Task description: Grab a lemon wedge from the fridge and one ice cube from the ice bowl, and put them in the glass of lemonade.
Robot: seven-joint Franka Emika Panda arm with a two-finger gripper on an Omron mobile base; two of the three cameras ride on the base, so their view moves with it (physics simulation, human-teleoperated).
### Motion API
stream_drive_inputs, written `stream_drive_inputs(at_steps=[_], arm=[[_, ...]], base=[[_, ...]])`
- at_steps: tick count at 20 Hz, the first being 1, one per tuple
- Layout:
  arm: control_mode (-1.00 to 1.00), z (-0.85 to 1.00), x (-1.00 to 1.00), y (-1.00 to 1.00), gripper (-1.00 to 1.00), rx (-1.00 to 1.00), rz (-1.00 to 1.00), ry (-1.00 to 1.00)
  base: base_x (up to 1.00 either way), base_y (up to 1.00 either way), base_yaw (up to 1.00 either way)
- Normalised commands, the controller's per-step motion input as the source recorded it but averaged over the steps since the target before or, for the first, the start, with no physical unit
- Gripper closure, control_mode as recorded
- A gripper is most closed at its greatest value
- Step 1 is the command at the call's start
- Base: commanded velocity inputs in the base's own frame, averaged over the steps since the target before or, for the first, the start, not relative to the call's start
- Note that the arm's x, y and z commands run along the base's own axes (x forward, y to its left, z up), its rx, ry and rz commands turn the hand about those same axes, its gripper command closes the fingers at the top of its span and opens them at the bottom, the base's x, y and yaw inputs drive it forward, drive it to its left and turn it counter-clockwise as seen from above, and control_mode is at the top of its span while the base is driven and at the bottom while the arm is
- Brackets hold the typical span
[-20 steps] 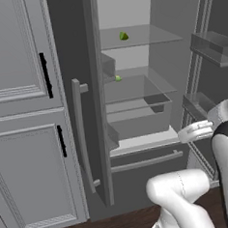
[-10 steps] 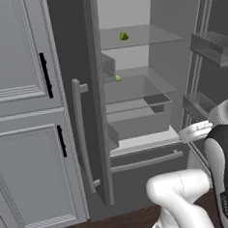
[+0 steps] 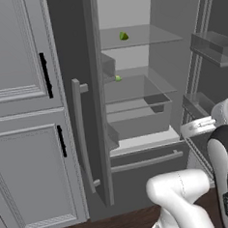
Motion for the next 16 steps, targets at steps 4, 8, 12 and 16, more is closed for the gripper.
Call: stream_drive_inputs(at_steps=[4, 8, 12, 16], arm=[[-1.00, 0.00, 0.07, 0.00, -1.00, 0.00, 0.00, 0.00], [1.00, 0.00, 0.12, 0.00, -1.00, 0.00, -0.01, 0.00], [1.00, 0.00, 0.00, 0.00, -1.00, 0.00, 0.00, 0.00], [1.00, 0.00, 0.00, 0.00, -1.00, 0.00, 0.00, 0.00]], base=[[0.00, 0.00, 0.00], [0.18, -0.02, -0.03], [0.65, -0.06, -0.04], [0.83, -0.06, -0.01]])
